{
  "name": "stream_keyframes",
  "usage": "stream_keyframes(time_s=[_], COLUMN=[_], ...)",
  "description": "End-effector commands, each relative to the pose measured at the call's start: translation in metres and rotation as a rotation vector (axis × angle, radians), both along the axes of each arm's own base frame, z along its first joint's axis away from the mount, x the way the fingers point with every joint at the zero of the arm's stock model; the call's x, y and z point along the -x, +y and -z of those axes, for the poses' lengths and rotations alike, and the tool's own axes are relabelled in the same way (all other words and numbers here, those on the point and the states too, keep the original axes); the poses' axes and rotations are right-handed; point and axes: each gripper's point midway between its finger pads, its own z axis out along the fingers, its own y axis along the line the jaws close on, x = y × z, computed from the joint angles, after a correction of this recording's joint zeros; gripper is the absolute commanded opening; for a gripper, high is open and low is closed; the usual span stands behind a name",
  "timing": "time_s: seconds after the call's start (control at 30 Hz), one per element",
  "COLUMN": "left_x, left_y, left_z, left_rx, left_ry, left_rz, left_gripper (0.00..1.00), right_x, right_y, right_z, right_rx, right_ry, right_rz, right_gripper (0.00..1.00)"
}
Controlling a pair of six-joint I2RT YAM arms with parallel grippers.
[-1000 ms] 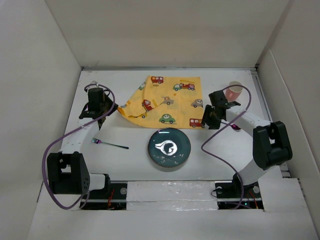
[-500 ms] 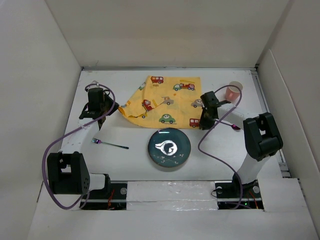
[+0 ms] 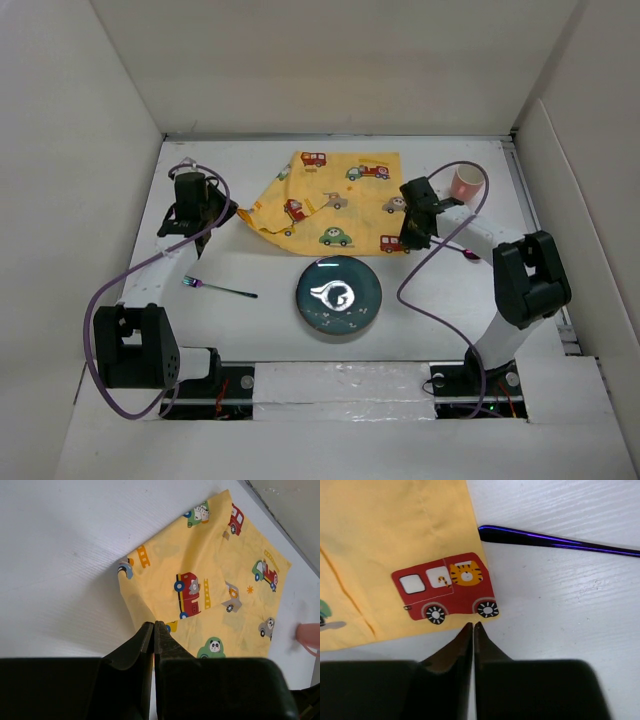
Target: Set the dinner table for one person
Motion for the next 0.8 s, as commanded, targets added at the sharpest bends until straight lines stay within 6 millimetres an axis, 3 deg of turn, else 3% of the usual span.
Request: stream_keyframes(time_s=[0.0,0.03,0.1,0.17,0.23,0.37,0.63,0.77], left_x=[-0.016,-0.016,-0.014,-0.012,-0.011,-0.007,-0.011,-0.011], left_y=[0.002,0.002,0.002,0.003,0.004,0.010,0.013,0.014], left_z=[-0.040,-0.040,-0.035,-0.032,-0.030,-0.026,-0.024,-0.025], left_rx=[0.000,0.002,0.000,-0.001,-0.016,-0.049,-0.070,-0.073], left_ry=[-0.110,-0.109,-0.100,-0.093,-0.090,-0.067,-0.064,-0.070], left_rz=[-0.009,-0.010,-0.014,-0.013,-0.014,-0.024,-0.032,-0.035], left_gripper=[0.00,0.00,0.00,0.00,0.00,0.00,0.00,0.00], right_x=[-0.022,-0.021,-0.020,-0.019,-0.017,-0.020,-0.018,-0.018], right_y=[0.003,0.003,0.001,0.000,-0.005,-0.009,0.002,0.001], right_z=[-0.037,-0.034,-0.026,-0.018,-0.004,0.002,0.018,0.019], right_rx=[0.010,0.018,0.030,0.022,0.039,0.032,0.004,0.002], right_ry=[-0.118,-0.105,-0.094,-0.077,-0.031,-0.012,0.072,0.093], right_rz=[0.003,-0.002,-0.003,-0.001,0.012,0.022,-0.011,-0.012], right_gripper=[0.14,0.29,0.43,0.46,0.47,0.47,0.47,0.35])
